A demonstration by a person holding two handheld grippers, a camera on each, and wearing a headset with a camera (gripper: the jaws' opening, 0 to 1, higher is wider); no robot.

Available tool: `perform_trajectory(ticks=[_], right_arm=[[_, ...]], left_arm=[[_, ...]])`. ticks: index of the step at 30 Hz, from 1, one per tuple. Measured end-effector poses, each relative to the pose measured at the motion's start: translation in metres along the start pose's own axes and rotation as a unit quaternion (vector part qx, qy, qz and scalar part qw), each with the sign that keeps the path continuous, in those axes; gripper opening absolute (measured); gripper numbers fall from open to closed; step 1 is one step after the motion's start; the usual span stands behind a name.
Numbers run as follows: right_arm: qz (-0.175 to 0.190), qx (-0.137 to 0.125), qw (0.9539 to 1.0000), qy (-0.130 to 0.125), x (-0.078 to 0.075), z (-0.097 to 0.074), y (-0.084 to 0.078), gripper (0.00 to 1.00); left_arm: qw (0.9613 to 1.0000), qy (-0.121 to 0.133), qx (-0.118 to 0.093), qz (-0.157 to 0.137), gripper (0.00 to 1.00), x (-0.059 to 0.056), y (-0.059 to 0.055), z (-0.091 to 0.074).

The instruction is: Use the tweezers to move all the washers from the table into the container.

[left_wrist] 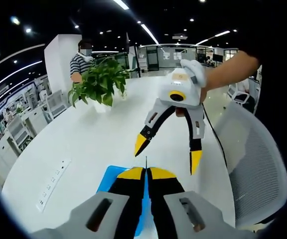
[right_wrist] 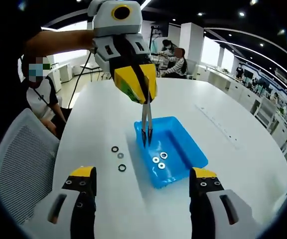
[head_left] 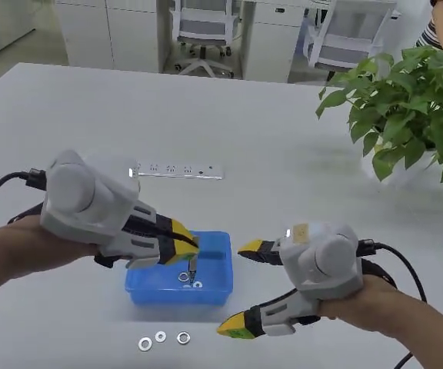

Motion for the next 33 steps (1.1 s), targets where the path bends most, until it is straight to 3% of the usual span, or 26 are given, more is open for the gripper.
perform_trajectory(ticks=[18, 33], right_arm=[[0.018, 0.004, 0.9998, -0.006, 0.017, -0.007, -0.017, 0.99], [0.031, 0.012, 0.9994, 0.007, 0.027, -0.001, -0.025, 1.0]], left_arm=[[0.9999, -0.009, 0.005, 0.0, 0.06, -0.021, -0.015, 0.004], [0.9998, -0.012, 0.012, -0.007, 0.06, -0.025, -0.033, 0.01]])
Point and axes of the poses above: the centre of the closed fingertips' face, and the gripper's own axes: z roughly forward along the fingers, x roughly to its left, y roughly out of its top, the point moved 8 cm from there along -z, roughly backward along the fingers, and after that the axes turned 2 degrees about -x, right-handed, at the moved point
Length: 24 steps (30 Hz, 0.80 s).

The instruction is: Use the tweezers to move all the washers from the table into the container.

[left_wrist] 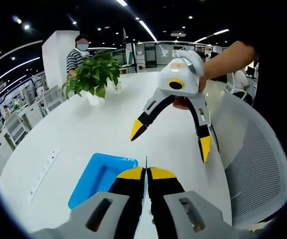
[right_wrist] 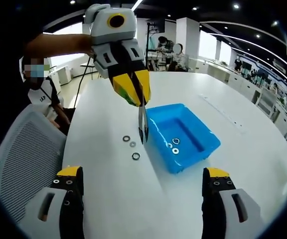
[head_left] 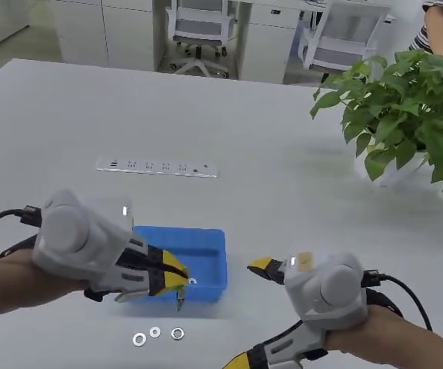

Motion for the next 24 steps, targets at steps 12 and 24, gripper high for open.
perform_trajectory(ticks=[12, 24], right_arm=[[0.007, 0.004, 1.0, 0.006, 0.001, 0.003, -0.004, 1.0], [0.012, 0.011, 0.9998, 0.012, 0.003, 0.005, -0.008, 1.0]], left_arm=[[0.9998, -0.01, 0.005, -0.013, 0.06, -0.001, -0.012, 0.007], [0.9995, -0.018, 0.012, -0.022, 0.06, -0.003, -0.022, 0.013]])
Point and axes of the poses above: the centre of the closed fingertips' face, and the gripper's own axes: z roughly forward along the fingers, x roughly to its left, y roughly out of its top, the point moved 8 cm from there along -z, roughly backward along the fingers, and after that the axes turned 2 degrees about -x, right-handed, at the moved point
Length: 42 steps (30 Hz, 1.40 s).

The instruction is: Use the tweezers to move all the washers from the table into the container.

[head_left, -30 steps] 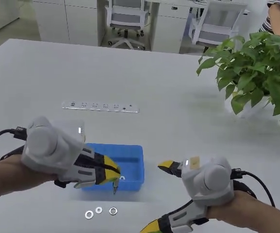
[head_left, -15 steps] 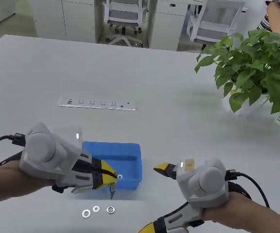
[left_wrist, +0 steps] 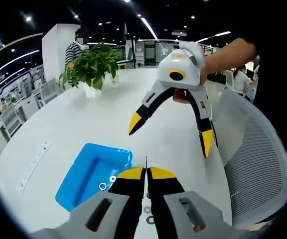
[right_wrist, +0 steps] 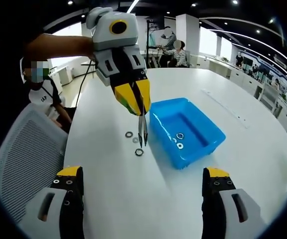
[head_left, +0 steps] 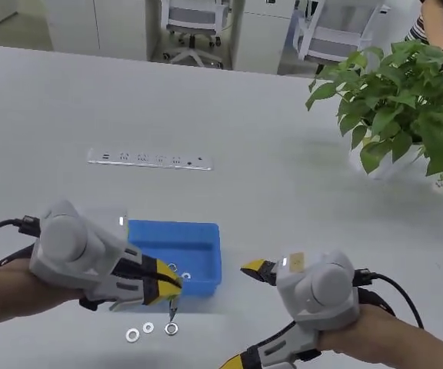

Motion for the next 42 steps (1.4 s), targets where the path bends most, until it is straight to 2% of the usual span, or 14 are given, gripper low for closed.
perform_trajectory(ticks=[14, 24, 31, 42], right_arm=[[0.004, 0.004, 1.0, 0.007, 0.002, 0.003, -0.003, 0.99], [-0.006, 0.004, 0.9997, 0.024, 0.005, 0.009, -0.002, 0.93], [-0.023, 0.0, 0.999, 0.039, 0.005, 0.016, 0.002, 0.83], [-0.07, -0.002, 0.9957, 0.061, 0.001, 0.03, 0.013, 0.59]], left_arm=[[1.0, -0.004, 0.004, -0.004, 0.06, -0.002, -0.007, 0.005], [1.0, 0.0, 0.001, -0.005, 0.06, -0.001, -0.01, 0.003], [0.9999, 0.004, -0.002, -0.012, 0.06, -0.003, -0.011, 0.001], [0.9996, 0.015, 0.003, -0.025, 0.06, -0.004, -0.014, -0.003]])
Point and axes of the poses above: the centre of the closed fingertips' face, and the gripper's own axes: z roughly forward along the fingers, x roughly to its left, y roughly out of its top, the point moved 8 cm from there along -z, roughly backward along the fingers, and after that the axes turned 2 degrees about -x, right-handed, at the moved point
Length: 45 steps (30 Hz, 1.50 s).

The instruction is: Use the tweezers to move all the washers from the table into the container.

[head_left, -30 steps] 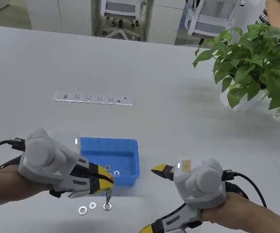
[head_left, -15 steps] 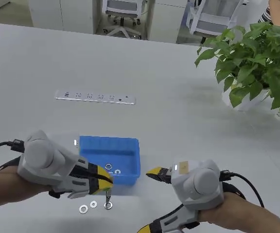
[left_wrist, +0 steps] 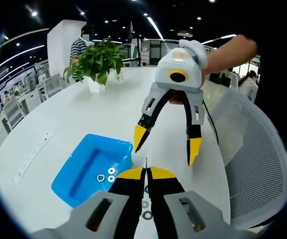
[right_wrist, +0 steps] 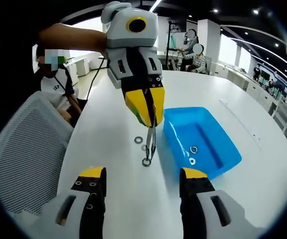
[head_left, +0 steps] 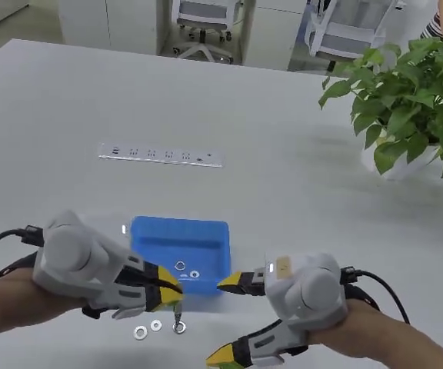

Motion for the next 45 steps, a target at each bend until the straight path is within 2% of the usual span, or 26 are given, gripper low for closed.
perform_trajectory(ticks=[8, 11, 15, 21, 25, 29, 39, 45], right_arm=[[-0.039, 0.01, 0.9991, 0.01, -0.008, 0.013, 0.006, 0.46], [-0.066, 0.013, 0.9975, 0.019, -0.012, 0.018, 0.01, 0.4], [-0.08, 0.018, 0.9962, 0.03, -0.015, 0.025, 0.015, 0.32], [-0.097, 0.025, 0.9938, 0.049, -0.018, 0.036, 0.019, 0.28], [-0.112, 0.034, 0.9911, 0.063, -0.019, 0.043, 0.019, 0.25], [-0.14, 0.049, 0.9858, 0.079, -0.018, 0.049, 0.021, 0.21], [-0.18, 0.068, 0.9762, 0.1, -0.017, 0.059, 0.022, 0.12], [-0.181, 0.072, 0.9752, 0.106, -0.017, 0.058, 0.022, 0.1]], left_arm=[[0.9999, 0.009, 0.004, -0.004, 0.06, -0.002, 0.0, -0.001], [0.9999, 0.012, 0.004, -0.007, 0.06, -0.003, -0.001, -0.002], [0.9999, 0.014, 0.005, -0.009, 0.06, -0.004, -0.002, -0.003], [0.9998, 0.017, 0.006, -0.012, 0.06, -0.004, -0.002, -0.003], [0.9997, 0.019, 0.005, -0.015, 0.06, -0.005, -0.002, -0.003], [0.9997, 0.02, 0.005, -0.016, 0.06, -0.005, -0.002, -0.003], [0.9996, 0.021, 0.006, -0.016, 0.06, -0.005, -0.002, -0.003], [0.9997, 0.019, 0.006, -0.014, 0.06, -0.006, -0.002, -0.003]])
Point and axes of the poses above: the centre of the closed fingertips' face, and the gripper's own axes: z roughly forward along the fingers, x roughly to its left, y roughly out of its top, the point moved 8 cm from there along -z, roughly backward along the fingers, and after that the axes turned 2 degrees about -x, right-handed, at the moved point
